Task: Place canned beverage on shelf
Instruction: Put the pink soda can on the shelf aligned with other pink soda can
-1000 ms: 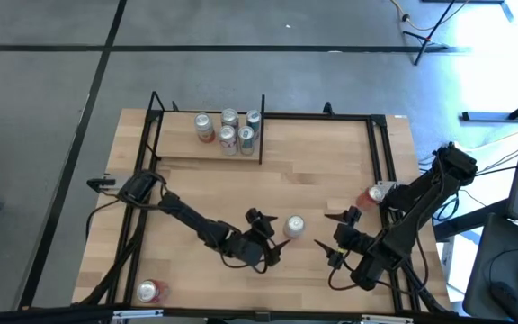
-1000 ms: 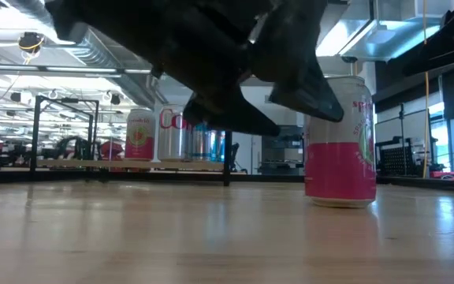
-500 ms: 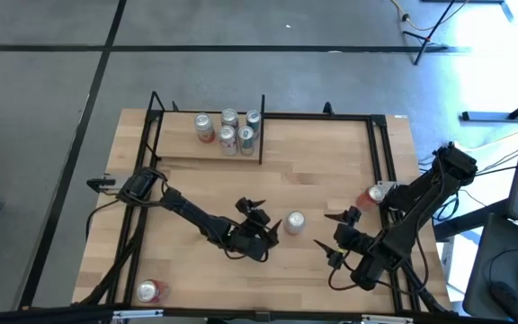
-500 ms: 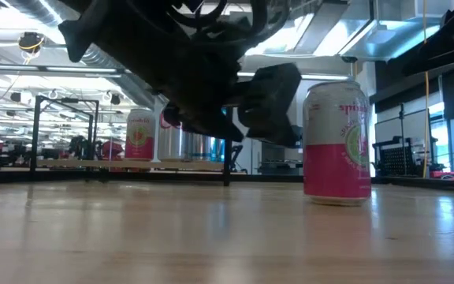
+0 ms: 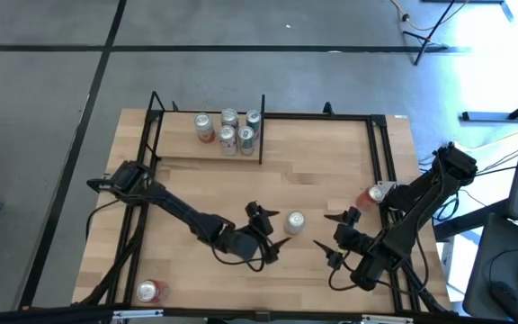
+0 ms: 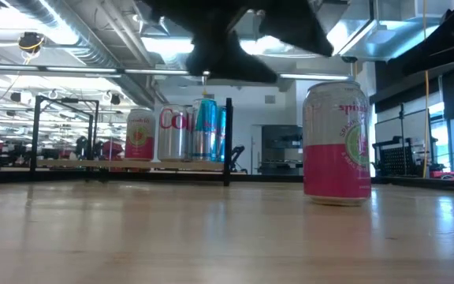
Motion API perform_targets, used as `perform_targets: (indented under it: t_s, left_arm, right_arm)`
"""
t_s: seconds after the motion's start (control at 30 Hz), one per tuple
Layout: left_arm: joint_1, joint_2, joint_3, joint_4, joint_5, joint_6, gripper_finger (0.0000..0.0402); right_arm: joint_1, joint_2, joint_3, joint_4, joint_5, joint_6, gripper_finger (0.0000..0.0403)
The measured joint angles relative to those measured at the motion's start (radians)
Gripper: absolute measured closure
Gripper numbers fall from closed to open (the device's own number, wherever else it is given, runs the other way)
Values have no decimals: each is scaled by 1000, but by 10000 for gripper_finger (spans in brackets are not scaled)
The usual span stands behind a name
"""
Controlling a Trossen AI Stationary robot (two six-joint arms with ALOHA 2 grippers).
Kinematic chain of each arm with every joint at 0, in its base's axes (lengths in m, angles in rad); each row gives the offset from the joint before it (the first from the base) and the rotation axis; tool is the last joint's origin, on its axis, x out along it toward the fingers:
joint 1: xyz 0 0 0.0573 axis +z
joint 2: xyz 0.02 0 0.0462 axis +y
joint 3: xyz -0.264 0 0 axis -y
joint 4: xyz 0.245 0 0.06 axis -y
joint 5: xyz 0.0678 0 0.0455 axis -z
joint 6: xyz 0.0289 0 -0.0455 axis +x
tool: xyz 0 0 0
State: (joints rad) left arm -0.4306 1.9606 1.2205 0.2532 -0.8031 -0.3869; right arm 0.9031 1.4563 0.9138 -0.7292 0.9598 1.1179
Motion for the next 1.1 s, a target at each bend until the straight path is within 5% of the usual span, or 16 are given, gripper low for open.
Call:
perform_targets:
  t_s: [0.5,0.7,1.1]
  left_arm:
    - [124,64,0,252,244,106,14]
    - [131,84,0,235,179,110,14]
    - [148,153,0,261,257,109,14]
  right_arm:
    - [0,0,0,0,20,-23,20]
    - [0,0,0,6,20,-23,20]
    - [0,0,0,21,28,-30,20]
